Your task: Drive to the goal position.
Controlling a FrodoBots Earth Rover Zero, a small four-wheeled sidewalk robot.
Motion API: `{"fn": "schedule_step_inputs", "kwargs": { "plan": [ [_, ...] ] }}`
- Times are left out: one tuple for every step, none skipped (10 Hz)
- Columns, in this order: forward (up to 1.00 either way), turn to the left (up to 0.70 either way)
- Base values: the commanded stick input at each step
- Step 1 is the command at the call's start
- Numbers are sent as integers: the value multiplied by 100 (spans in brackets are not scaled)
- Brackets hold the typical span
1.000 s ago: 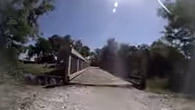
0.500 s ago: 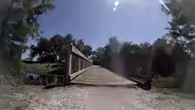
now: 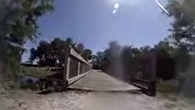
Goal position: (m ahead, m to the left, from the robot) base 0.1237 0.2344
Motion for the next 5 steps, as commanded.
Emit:
{"fn": "schedule_step_inputs", "kwargs": {
  "plan": [
    [45, 0],
    [45, 0],
    [45, 0],
    [45, 0],
    [45, 0]
  ]
}}
